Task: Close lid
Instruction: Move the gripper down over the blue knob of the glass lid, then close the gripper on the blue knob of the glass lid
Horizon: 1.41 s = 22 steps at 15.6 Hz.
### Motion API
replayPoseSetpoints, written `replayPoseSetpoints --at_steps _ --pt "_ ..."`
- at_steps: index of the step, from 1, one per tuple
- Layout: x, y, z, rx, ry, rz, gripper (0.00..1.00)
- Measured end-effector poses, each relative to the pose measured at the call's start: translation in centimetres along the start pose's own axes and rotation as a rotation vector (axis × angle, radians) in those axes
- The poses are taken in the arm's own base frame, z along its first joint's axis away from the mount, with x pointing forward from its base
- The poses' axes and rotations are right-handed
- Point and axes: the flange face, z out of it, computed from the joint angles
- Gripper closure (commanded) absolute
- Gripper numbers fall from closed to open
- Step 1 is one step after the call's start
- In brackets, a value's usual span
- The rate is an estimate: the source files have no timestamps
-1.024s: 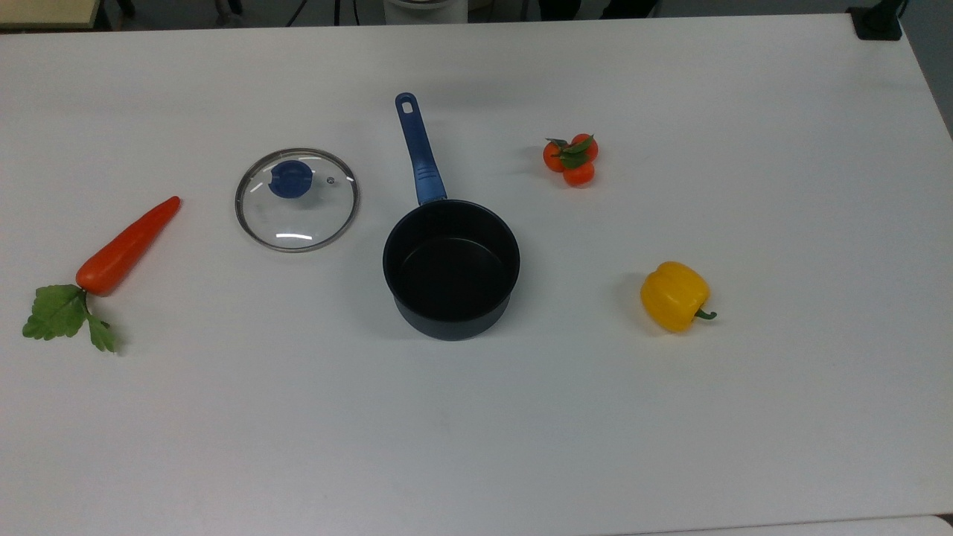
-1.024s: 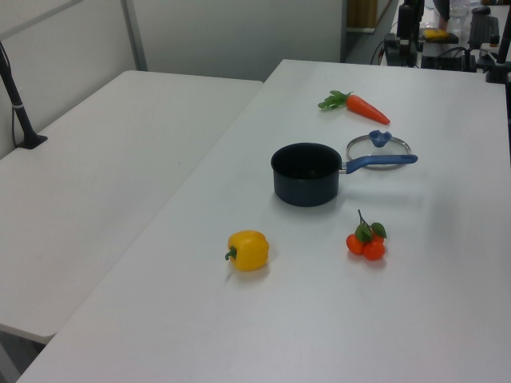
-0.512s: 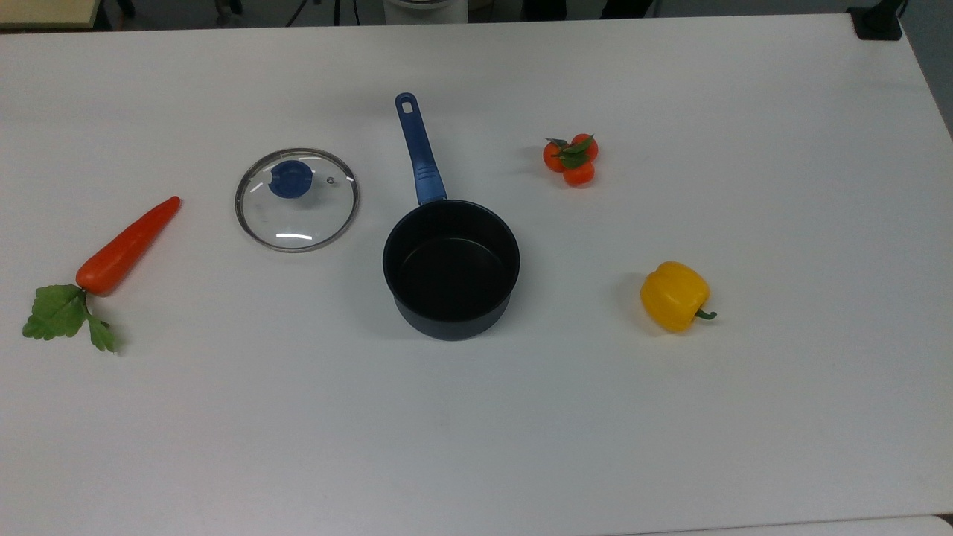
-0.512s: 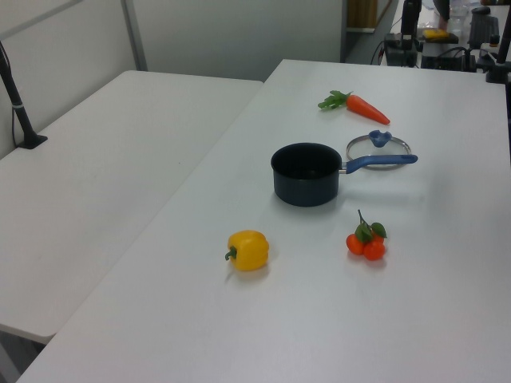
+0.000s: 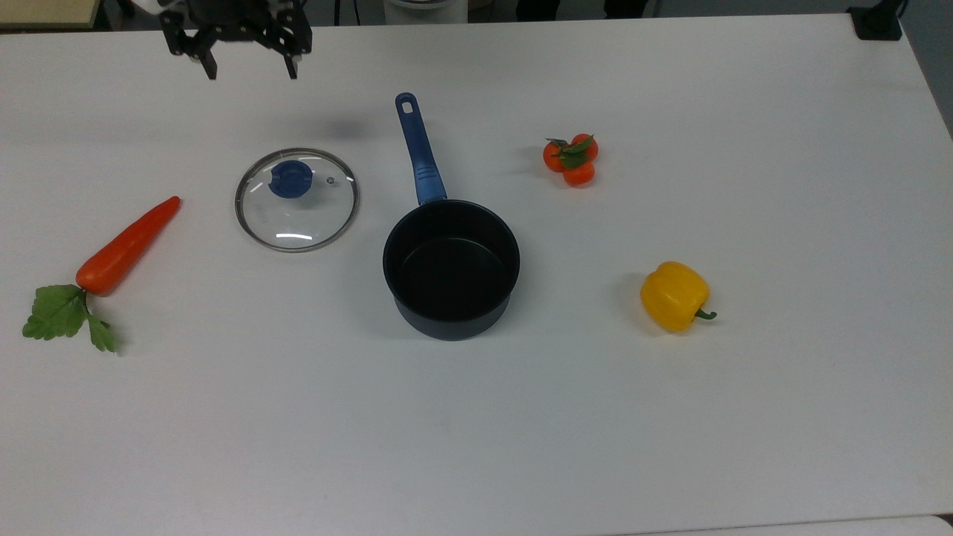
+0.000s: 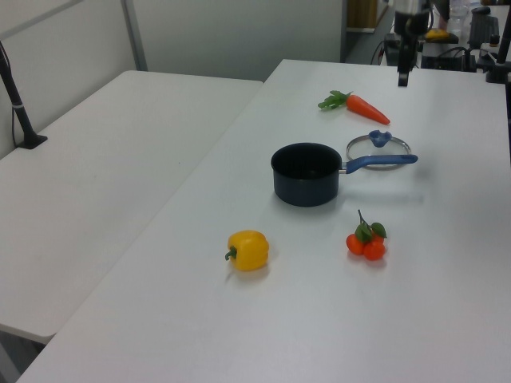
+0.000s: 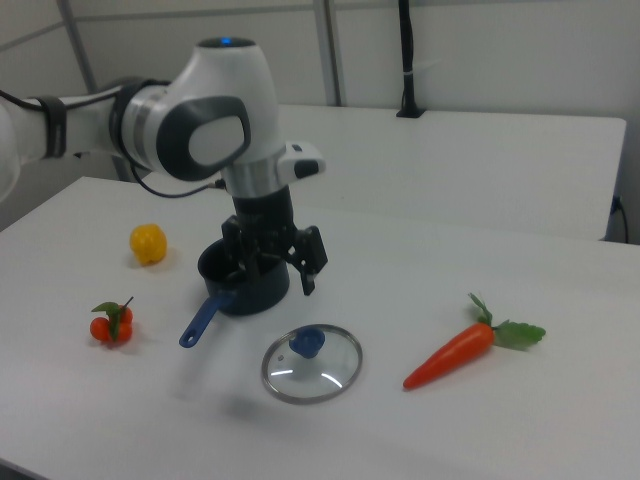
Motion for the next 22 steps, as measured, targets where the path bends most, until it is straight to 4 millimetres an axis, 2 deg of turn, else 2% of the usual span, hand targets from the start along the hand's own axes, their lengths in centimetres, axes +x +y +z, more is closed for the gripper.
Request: replayPoseSetpoints --at_steps 6,8,16,20,22 --pt "1.8 0.1 8.3 -0.006 -0.004 -0.007 0.00" --pt "2.6 0.2 10.3 -0.014 0.010 -0.009 0.00" --pt "3.7 -0.2 13.6 -0.021 0.023 -0.021 0.00" --pt "3.6 -0.6 14.6 -0.023 0.029 -0.027 0.10" --pt "3.6 -0.8 14.8 -0.021 0.026 -0.030 0.10"
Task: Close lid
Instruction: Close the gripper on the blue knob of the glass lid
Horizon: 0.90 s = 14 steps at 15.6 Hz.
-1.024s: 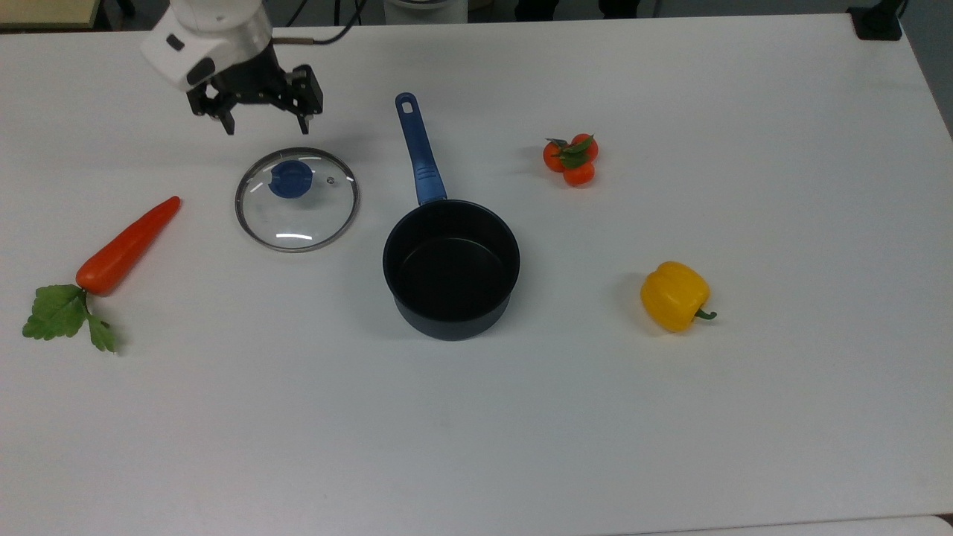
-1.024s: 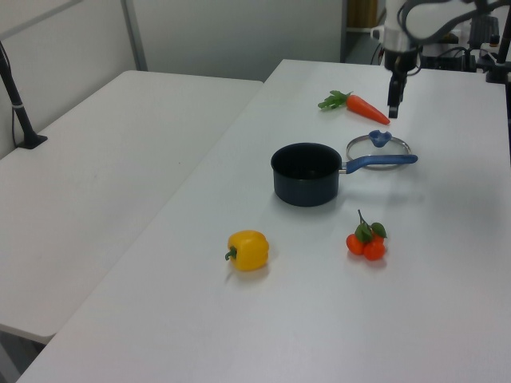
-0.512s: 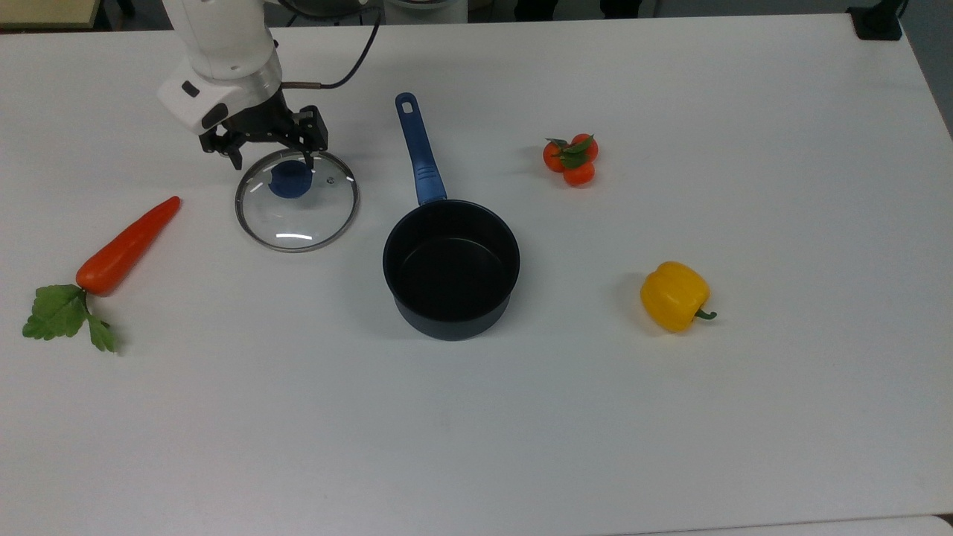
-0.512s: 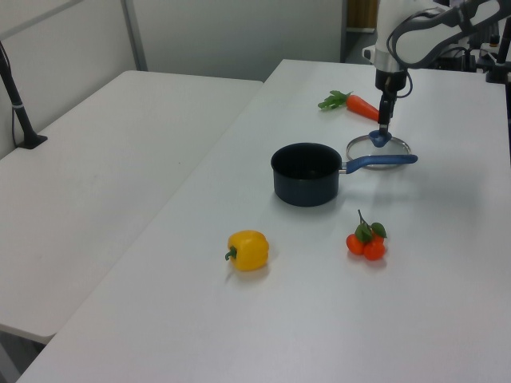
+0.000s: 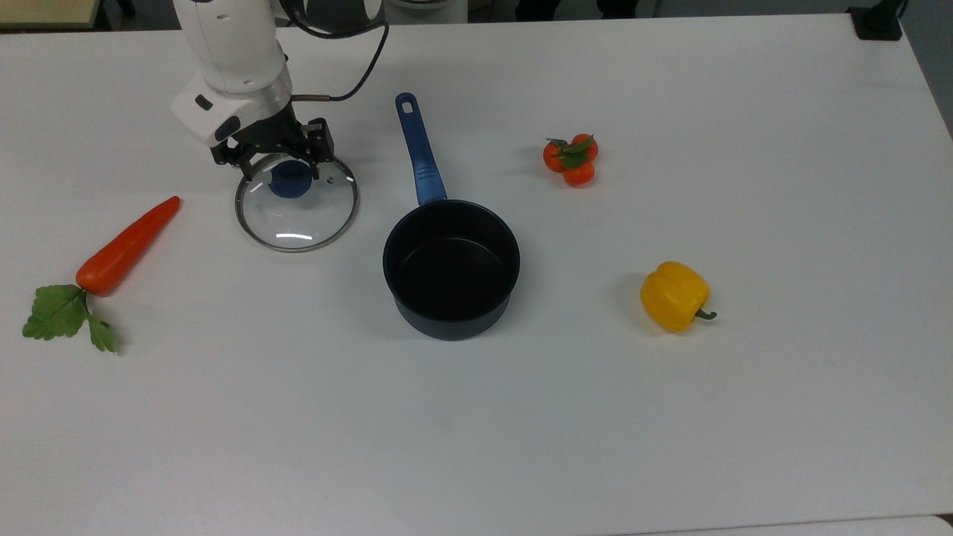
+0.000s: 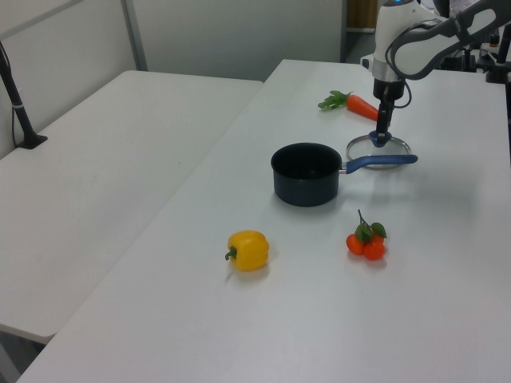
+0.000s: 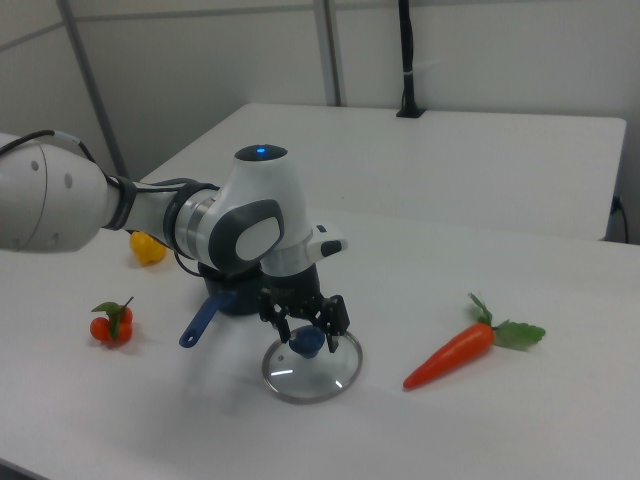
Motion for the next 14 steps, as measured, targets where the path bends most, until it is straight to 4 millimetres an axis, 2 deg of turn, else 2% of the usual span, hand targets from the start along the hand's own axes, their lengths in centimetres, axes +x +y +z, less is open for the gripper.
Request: replayPoseSetpoints --at_steps 4,8,14 --pt "0.22 -0.01 -0.02 -0.005 0.017 -0.001 0.10" --pt "0.34 -0.16 0.14 -0.005 0.020 -0.003 0.16" --pt "0.44 -0.42 0.31 -0.003 0.019 -0.007 0.40"
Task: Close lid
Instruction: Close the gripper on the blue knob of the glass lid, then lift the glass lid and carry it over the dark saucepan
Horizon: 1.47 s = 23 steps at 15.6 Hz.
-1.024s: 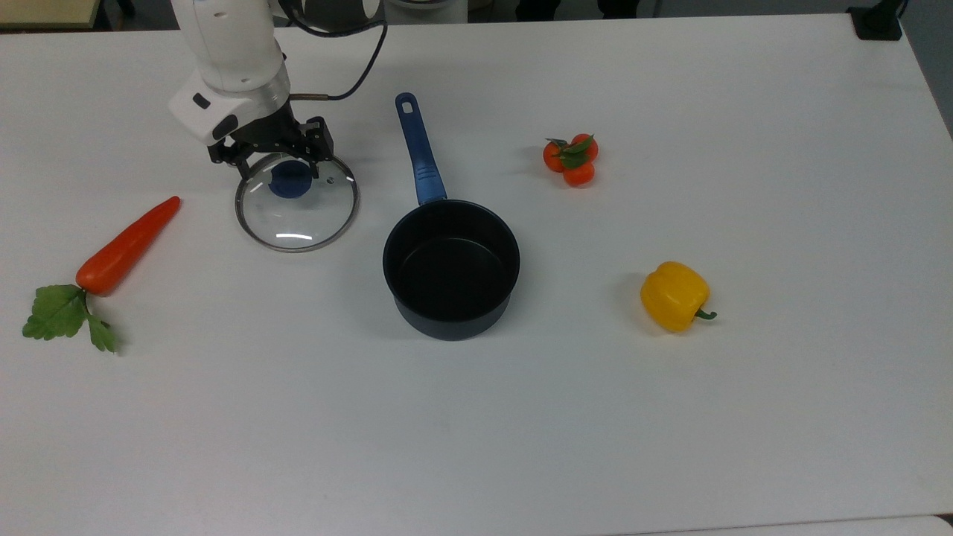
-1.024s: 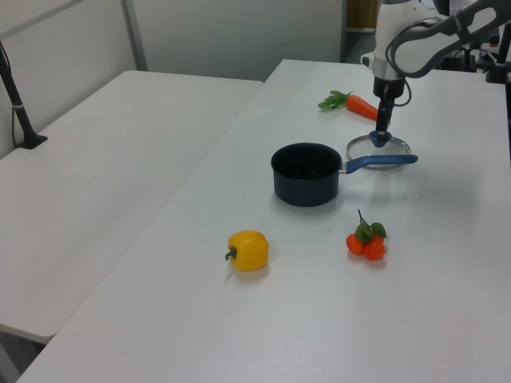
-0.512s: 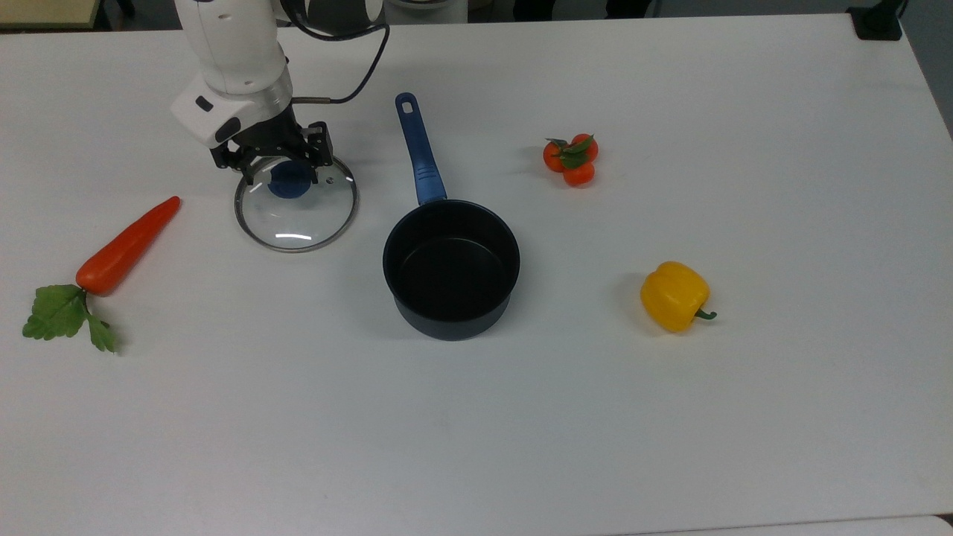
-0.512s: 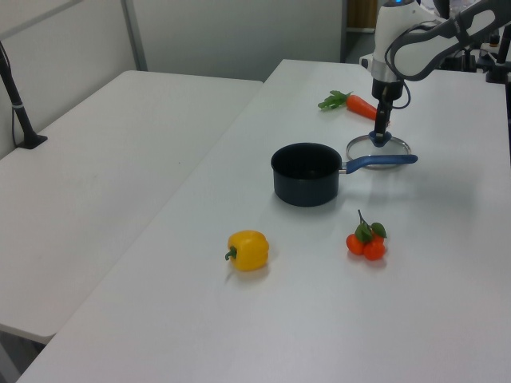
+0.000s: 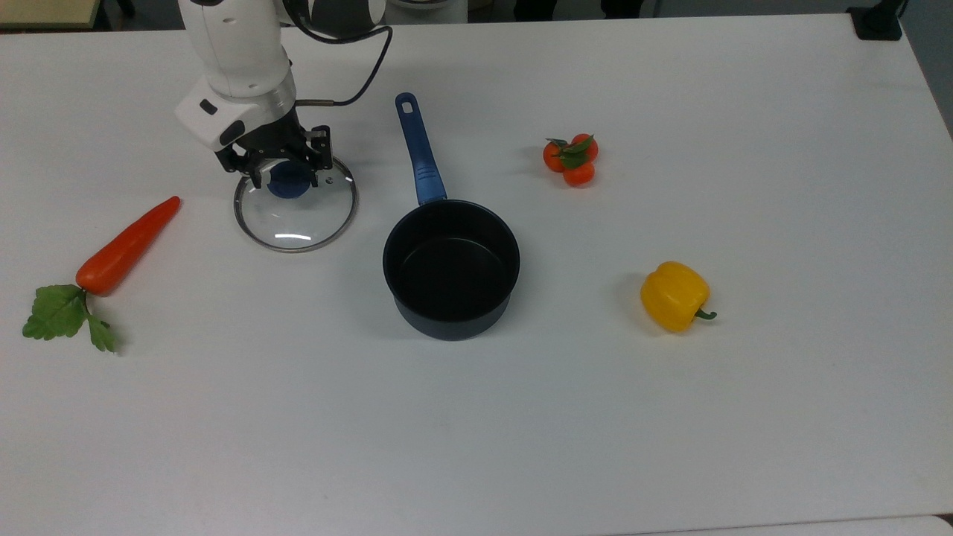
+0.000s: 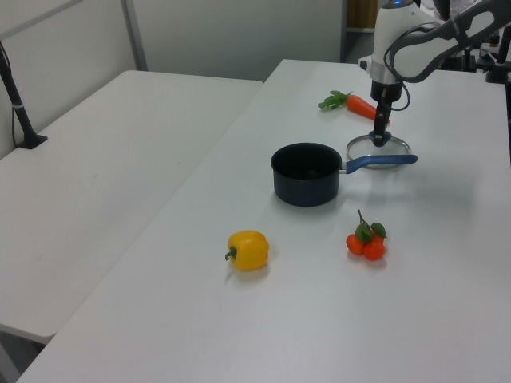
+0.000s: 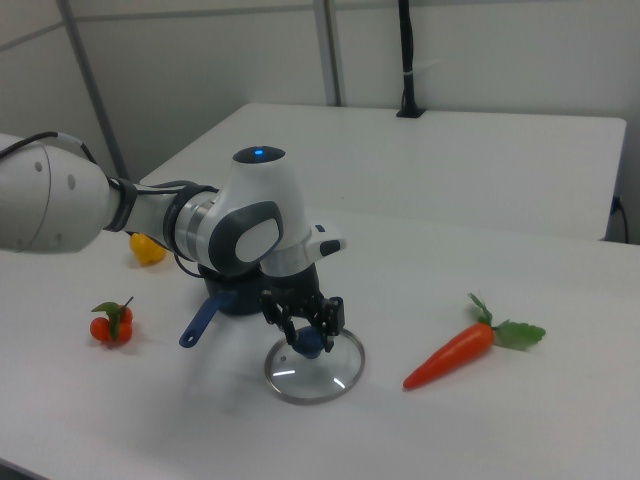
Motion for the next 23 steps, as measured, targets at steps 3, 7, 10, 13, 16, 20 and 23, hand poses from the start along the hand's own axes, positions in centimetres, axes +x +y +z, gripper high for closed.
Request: replayPoseSetpoints --at_steps 3,7,10,13,16,20,23 --pt "0.0 0.0 0.0 0.000 0.001 0.001 0.57" --pt "0.0 0.0 -0.1 0.001 0.002 0.004 0.63" --pt "0.4 0.2 -0.8 -0.001 0.008 0.042 0.63" --pt "1.6 0.7 -3.9 0.000 -0.002 0.082 0.63" --pt "3.2 0.8 -8.7 -0.002 0.010 0.114 0.63" --pt "6.1 -4.6 -15.0 -0.002 0.046 0.098 0.63" --pt "7.3 -9.6 -16.8 0.002 0.068 0.032 0.63"
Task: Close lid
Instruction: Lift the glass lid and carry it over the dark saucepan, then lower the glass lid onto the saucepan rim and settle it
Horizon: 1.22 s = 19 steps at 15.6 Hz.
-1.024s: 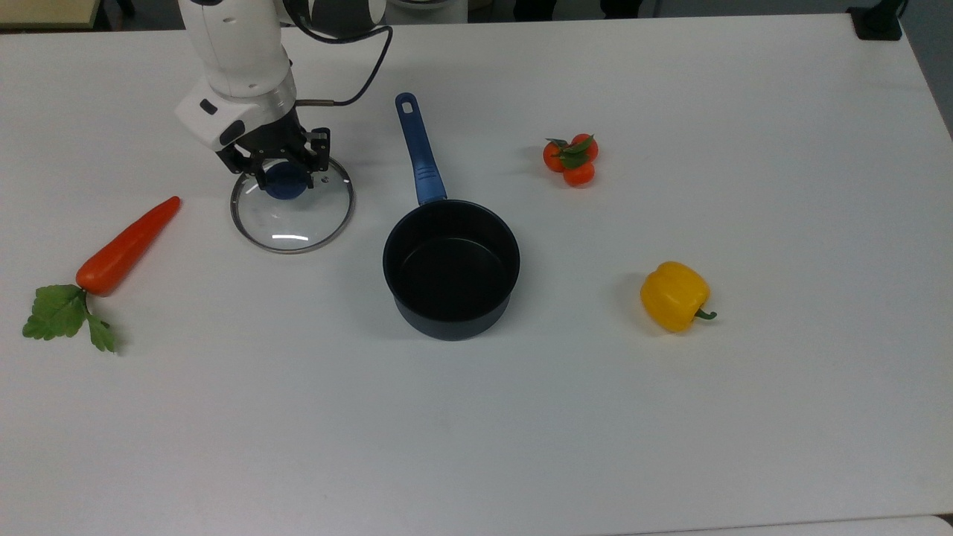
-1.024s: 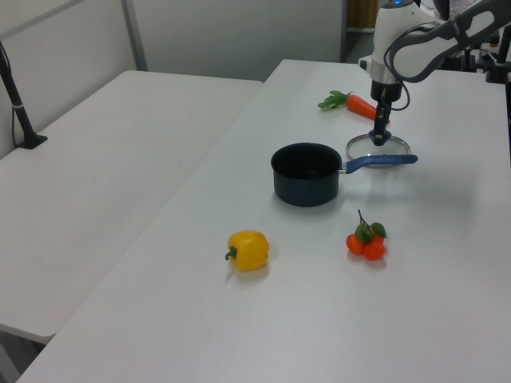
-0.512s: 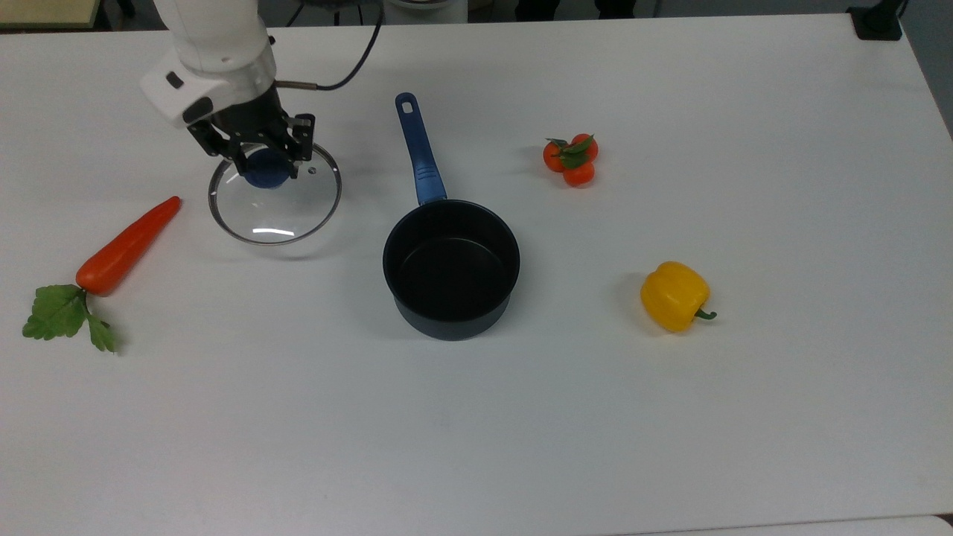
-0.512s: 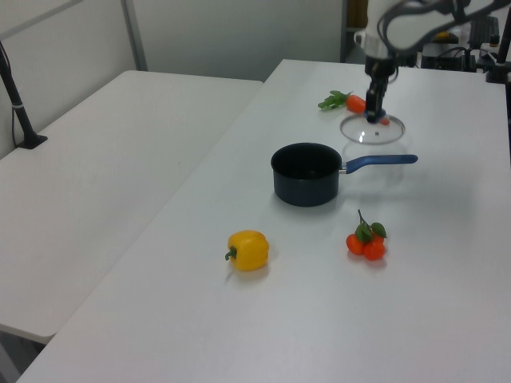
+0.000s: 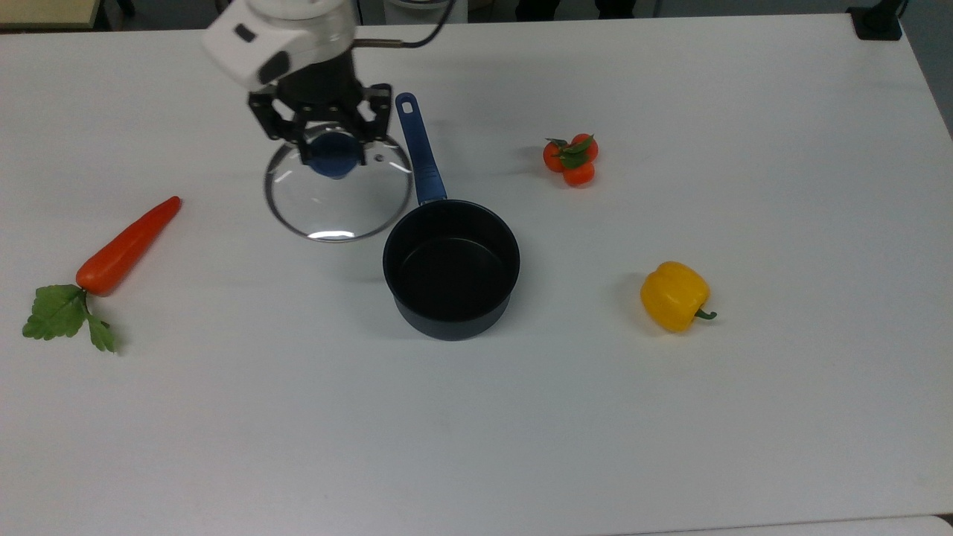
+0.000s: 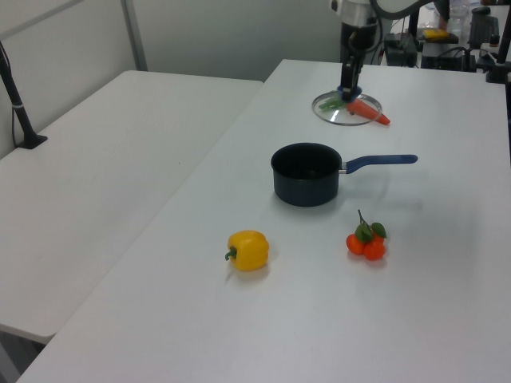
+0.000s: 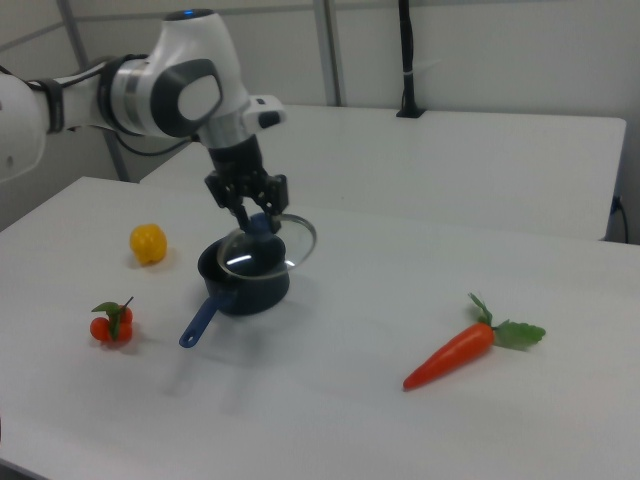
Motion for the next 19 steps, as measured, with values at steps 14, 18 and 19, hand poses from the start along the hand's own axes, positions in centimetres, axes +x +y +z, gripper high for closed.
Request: replayPoseSetpoints --at_steps 14,18,19 --pt "4.5 -9.0 4.4 0.003 0.047 -0.130 0.62" --pt "4.7 -9.9 5.8 0.006 0.032 -0.144 0.62" --pt "4.7 -10.3 6.0 0.006 0.027 -0.150 0.62"
